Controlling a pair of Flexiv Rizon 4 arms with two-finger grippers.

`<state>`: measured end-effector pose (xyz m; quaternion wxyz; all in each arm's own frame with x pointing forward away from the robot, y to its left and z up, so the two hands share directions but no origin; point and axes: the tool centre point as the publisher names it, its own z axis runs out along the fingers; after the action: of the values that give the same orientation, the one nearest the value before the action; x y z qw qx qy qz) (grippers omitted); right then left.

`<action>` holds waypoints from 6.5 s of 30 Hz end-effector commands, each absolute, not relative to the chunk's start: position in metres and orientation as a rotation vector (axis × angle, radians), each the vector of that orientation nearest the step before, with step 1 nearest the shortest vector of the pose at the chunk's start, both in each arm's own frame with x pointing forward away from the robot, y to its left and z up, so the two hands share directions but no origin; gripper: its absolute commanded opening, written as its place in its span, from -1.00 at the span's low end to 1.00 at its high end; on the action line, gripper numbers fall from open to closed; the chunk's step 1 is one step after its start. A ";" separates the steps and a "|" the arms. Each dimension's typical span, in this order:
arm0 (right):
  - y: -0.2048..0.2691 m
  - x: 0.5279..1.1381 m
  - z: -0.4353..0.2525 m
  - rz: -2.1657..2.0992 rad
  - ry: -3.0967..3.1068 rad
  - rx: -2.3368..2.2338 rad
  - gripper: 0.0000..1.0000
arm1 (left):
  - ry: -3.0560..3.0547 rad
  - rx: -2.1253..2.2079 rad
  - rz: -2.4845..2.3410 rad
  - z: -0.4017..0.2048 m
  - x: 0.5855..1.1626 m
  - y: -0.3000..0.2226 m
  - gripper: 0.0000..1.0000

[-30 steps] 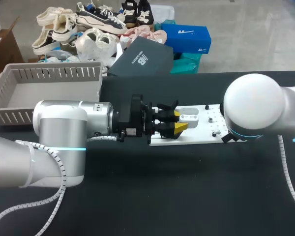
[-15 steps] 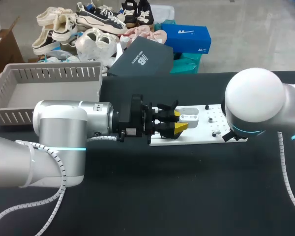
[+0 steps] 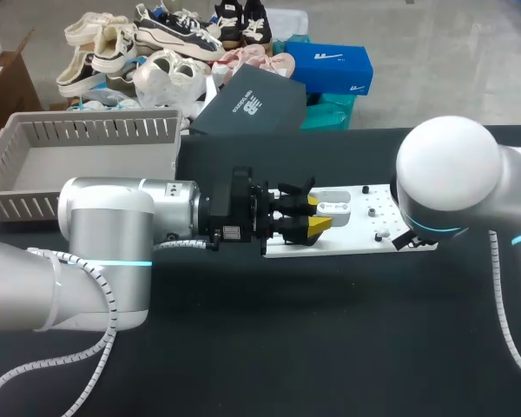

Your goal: Pick up each earbud case from the left stands, insert the matching earbuds, close the lid, and place the case in the box.

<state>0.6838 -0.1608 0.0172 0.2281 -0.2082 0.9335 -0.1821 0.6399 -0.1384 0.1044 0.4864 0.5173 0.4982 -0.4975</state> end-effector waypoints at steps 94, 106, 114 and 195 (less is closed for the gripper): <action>-0.014 0.614 0.180 -0.475 2.711 0.069 -1.00 | 1.213 1.255 -1.205 0.104 0.638 -0.139 -1.00; -0.005 0.613 0.180 -0.488 2.817 -0.012 -1.00 | 1.213 1.255 -1.205 0.104 0.638 -0.139 -1.00; -0.005 0.613 0.180 -0.488 2.817 -0.012 -1.00 | 1.213 1.255 -1.205 0.104 0.638 -0.139 -1.00; 0.011 0.629 0.163 -0.537 2.826 0.941 -1.00 | 1.213 1.255 -1.205 0.104 0.638 -0.139 -1.00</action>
<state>0.6304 0.0121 0.1658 0.0550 0.3098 0.9322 -0.1790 0.6398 -0.1384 0.1044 0.4864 0.5173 0.4983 -0.4975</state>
